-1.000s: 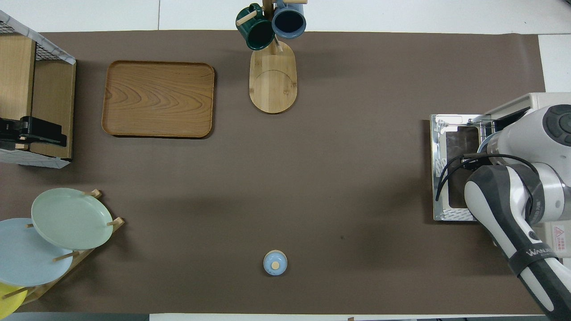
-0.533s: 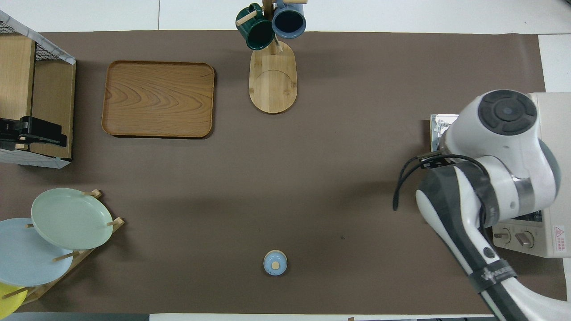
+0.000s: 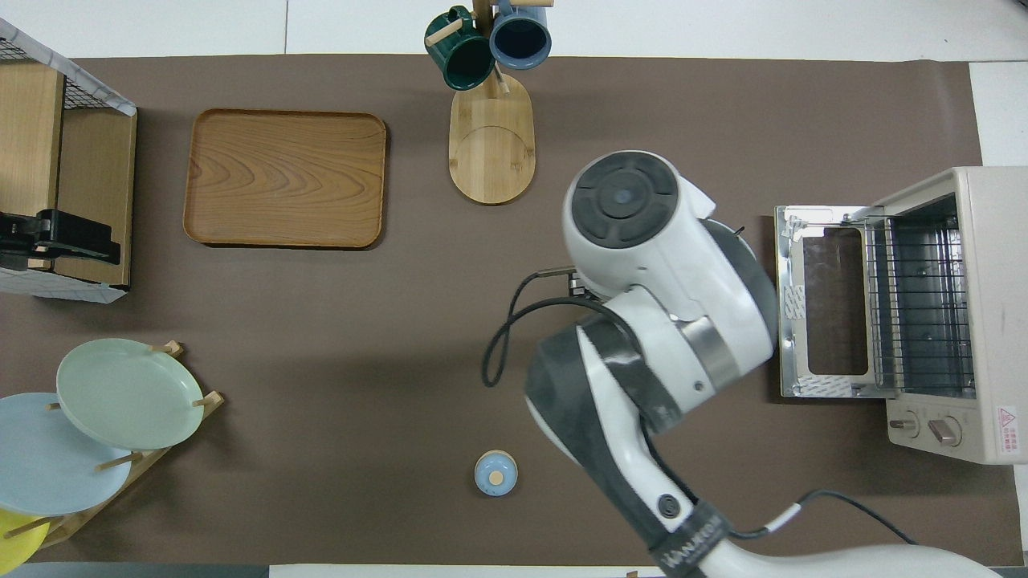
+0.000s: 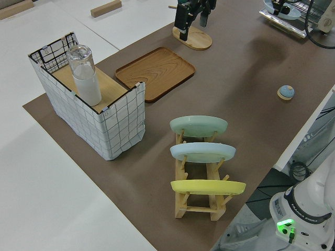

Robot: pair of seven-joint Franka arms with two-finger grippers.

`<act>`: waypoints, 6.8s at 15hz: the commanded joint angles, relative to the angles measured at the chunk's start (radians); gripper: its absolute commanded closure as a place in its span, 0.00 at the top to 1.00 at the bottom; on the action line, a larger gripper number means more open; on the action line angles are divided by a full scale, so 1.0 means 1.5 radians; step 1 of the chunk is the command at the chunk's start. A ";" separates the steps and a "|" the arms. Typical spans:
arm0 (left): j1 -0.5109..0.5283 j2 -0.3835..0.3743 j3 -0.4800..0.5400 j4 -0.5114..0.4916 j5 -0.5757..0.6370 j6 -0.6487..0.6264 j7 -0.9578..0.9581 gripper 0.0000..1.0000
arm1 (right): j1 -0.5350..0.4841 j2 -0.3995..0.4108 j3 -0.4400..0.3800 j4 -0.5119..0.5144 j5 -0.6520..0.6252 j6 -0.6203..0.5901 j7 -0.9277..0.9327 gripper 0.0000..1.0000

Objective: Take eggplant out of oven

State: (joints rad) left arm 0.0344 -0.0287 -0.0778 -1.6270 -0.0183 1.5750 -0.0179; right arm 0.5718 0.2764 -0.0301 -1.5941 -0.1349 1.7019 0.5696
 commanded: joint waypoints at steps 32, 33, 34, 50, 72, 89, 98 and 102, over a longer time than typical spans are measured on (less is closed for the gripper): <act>-0.180 0.027 -0.011 -0.113 -0.025 0.161 -0.088 1.00 | -0.125 -0.036 0.047 -0.212 -0.068 0.134 0.024 0.00; -0.211 0.049 -0.011 -0.112 -0.027 0.184 -0.125 1.00 | -0.147 -0.043 0.047 -0.243 -0.072 0.157 0.009 0.00; -0.231 0.070 -0.012 -0.109 -0.027 0.207 -0.153 1.00 | -0.164 -0.050 0.047 -0.272 -0.092 0.188 -0.023 0.00; -0.447 0.251 -0.009 -0.145 -0.071 0.403 -0.251 1.00 | -0.328 -0.056 0.047 -0.374 -0.164 0.336 -0.185 0.00; -0.465 0.248 -0.007 -0.196 -0.059 0.442 -0.244 0.32 | -0.510 -0.125 0.048 -0.137 -0.029 0.001 -0.546 0.05; -0.324 0.242 -0.003 -0.056 -0.059 0.293 -0.194 0.00 | -0.434 -0.193 0.051 -0.036 0.075 -0.141 -0.479 1.00; -0.179 0.272 -0.003 -0.025 -0.058 0.276 -0.108 0.00 | -0.375 -0.193 -0.040 -0.025 0.073 -0.146 -0.475 1.00; -0.118 0.328 -0.002 0.026 -0.057 0.281 -0.078 0.00 | -0.369 -0.196 -0.062 -0.025 0.075 -0.146 -0.471 1.00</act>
State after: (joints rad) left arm -0.1860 0.3983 -0.0736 -1.6565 -0.1122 2.0049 -0.1687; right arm 0.0053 -0.0008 -0.0991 -1.6247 -0.0430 1.4863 -0.1461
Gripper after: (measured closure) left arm 0.665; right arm 0.000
